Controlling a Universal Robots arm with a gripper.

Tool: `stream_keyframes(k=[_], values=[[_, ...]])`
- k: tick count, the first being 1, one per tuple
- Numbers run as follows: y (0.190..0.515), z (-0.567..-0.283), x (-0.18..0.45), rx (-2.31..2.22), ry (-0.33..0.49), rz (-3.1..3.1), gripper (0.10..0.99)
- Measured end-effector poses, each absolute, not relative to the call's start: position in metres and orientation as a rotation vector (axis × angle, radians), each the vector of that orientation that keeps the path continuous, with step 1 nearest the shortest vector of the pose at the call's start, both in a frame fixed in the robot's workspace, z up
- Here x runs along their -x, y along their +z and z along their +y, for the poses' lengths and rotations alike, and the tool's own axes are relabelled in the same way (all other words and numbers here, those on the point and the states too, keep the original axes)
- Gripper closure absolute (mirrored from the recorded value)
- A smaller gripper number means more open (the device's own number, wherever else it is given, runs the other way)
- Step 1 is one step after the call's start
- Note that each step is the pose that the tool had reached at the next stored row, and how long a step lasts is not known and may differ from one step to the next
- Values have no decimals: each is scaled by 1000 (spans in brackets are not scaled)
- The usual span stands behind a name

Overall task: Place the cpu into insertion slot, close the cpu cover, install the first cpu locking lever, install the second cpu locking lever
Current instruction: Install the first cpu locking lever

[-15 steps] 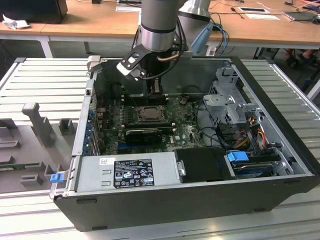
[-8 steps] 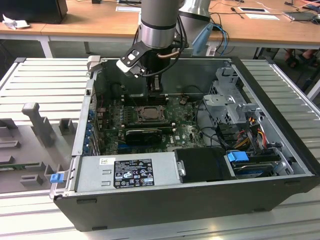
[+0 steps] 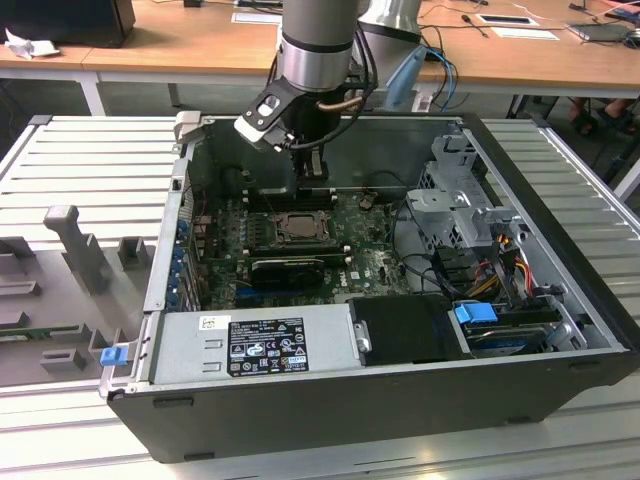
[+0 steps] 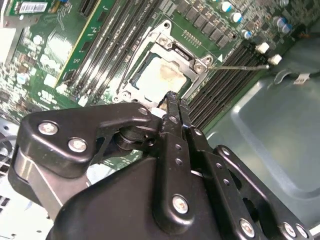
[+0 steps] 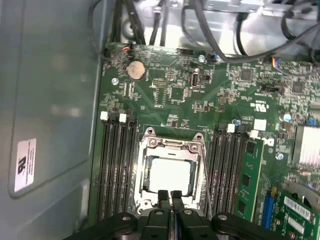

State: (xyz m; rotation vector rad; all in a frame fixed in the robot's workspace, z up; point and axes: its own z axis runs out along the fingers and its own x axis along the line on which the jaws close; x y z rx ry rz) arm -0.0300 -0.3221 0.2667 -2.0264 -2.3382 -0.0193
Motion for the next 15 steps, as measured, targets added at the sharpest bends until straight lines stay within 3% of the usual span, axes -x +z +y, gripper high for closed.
stream_keyframes(k=[15], values=[[263, -322, 30, 1625, -54, -2651, 929]])
